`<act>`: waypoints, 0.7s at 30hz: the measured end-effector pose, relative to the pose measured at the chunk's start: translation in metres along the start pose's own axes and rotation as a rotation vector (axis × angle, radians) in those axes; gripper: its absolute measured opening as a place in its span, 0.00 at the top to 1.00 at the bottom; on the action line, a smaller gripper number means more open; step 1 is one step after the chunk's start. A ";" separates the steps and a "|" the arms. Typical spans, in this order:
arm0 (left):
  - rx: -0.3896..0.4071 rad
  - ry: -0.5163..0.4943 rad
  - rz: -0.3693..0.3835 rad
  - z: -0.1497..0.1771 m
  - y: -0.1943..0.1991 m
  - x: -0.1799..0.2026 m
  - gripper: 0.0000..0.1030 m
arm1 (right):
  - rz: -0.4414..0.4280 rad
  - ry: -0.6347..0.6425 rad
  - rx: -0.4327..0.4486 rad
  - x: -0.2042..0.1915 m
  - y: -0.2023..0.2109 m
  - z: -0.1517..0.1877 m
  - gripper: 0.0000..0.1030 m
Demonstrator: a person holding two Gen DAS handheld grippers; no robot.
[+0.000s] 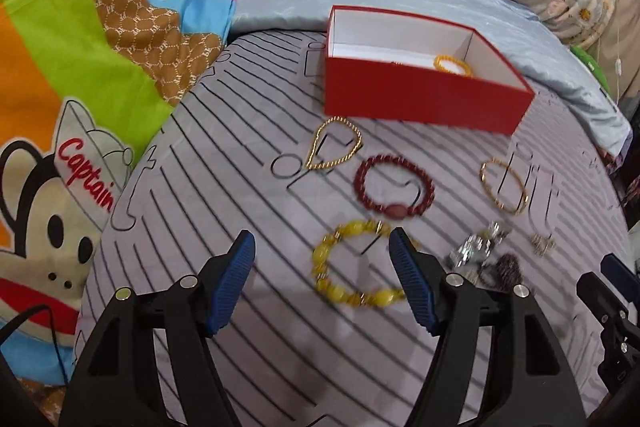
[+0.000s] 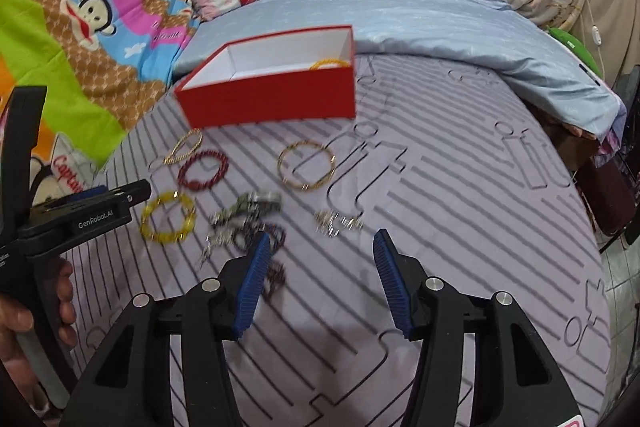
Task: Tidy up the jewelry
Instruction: 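Move the left tool to the yellow crystal bracelet while the right tool reaches the purple bead strand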
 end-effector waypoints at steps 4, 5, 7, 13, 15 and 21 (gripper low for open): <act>-0.007 -0.028 -0.010 0.019 0.005 -0.004 0.36 | -0.032 0.025 -0.030 -0.019 -0.012 0.011 0.50; -0.011 -0.031 -0.006 0.022 0.005 -0.005 0.36 | -0.041 0.028 -0.032 -0.023 -0.014 0.012 0.50; -0.021 -0.035 -0.006 0.027 0.006 -0.006 0.36 | -0.053 0.038 -0.035 -0.030 -0.019 0.013 0.51; -0.038 -0.020 0.001 0.033 0.003 -0.009 0.36 | -0.054 0.048 -0.055 -0.039 -0.036 0.008 0.54; -0.040 -0.015 0.000 0.033 0.002 -0.009 0.36 | -0.052 0.049 -0.064 -0.039 -0.042 0.008 0.59; -0.049 0.003 0.000 0.030 -0.002 -0.012 0.36 | -0.042 0.050 -0.075 -0.036 -0.050 0.008 0.76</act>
Point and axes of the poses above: each gripper's, at about its wrist camera, not at the fingertips, and y roughly against the way its jaws point, x to its right, z to its underside, the point moved 2 cm from there along -y, roughly the way its jaws point, and after that the axes turned 12 degrees about y, right-handed, at the moved point
